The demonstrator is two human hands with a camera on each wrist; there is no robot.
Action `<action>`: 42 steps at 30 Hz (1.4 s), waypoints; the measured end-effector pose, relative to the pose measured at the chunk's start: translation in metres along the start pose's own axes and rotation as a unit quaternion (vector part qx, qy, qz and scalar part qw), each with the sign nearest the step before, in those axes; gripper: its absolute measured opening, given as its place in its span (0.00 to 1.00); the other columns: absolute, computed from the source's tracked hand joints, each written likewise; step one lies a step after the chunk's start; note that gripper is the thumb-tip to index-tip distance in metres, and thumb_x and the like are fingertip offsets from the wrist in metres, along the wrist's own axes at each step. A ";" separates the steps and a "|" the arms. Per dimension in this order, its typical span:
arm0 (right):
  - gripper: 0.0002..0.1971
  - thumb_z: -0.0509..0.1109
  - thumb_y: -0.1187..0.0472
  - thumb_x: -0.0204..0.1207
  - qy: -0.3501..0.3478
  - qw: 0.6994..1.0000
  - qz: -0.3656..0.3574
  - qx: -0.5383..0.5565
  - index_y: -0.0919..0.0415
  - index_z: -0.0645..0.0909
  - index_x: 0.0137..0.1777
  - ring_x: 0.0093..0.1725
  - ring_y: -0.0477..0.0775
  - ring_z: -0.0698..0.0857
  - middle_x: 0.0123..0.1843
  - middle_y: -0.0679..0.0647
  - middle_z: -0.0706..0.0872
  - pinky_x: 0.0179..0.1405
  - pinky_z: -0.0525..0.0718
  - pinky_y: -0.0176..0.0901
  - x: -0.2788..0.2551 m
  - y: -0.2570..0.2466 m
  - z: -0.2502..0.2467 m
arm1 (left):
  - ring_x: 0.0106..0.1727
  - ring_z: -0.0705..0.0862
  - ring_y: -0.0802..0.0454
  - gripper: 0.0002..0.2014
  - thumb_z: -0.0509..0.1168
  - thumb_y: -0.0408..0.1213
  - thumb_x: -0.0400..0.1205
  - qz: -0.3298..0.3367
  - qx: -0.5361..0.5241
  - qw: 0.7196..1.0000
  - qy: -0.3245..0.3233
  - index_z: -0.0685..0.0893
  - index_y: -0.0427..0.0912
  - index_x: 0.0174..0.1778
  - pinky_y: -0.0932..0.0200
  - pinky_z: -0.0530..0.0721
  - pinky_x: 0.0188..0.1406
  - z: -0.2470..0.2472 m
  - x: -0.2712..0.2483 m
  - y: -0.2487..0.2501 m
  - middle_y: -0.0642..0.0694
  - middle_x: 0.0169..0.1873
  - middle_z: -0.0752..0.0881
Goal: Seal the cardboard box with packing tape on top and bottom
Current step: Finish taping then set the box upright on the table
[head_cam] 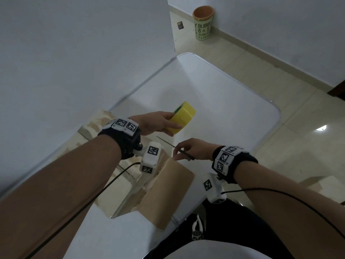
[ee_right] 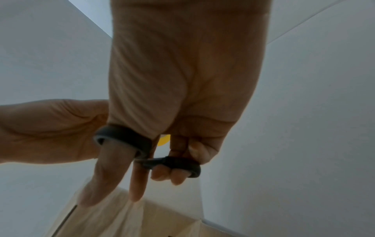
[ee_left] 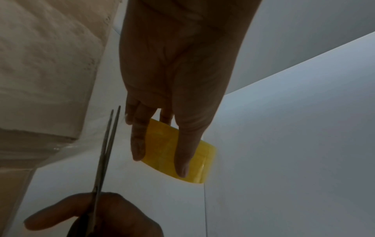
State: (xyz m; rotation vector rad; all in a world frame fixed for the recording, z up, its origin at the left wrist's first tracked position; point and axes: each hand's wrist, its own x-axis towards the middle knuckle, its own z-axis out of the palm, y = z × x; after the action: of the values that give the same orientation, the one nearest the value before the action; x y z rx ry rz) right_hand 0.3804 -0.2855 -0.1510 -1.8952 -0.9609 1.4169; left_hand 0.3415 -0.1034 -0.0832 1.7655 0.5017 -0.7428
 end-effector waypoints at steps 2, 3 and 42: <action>0.15 0.74 0.38 0.69 0.006 1.000 -0.001 -0.009 0.46 0.86 0.48 0.33 0.45 0.79 0.34 0.51 0.82 0.41 0.78 0.38 -0.001 -0.001 -0.002 | 0.57 0.83 0.52 0.21 0.68 0.40 0.82 0.000 0.001 1.000 -0.002 0.77 0.45 0.72 0.61 0.83 0.52 0.001 0.001 0.000 0.49 0.58 0.85; 0.14 0.75 0.38 0.69 0.010 1.000 0.000 -0.013 0.46 0.86 0.47 0.32 0.45 0.79 0.33 0.50 0.82 0.40 0.78 0.37 -0.002 -0.002 -0.003 | 0.57 0.83 0.52 0.21 0.68 0.40 0.82 0.001 0.001 1.000 -0.002 0.77 0.45 0.72 0.61 0.83 0.52 0.001 0.001 0.000 0.49 0.58 0.85; 0.20 0.64 0.43 0.78 0.261 0.914 -0.200 -0.239 0.53 0.79 0.64 0.57 0.53 0.83 0.59 0.51 0.86 0.60 0.80 0.46 0.024 -0.046 -0.077 | 0.45 0.88 0.51 0.18 0.70 0.45 0.79 -0.014 0.153 0.981 0.115 0.81 0.48 0.64 0.61 0.87 0.44 -0.009 -0.011 0.016 0.48 0.52 0.85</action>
State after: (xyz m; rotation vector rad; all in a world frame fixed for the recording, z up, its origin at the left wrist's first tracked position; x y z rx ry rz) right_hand 0.4497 -0.2415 -0.1065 -2.0878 -1.3916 0.4141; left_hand 0.3466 -0.0994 -0.0627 2.1517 0.5921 -0.6648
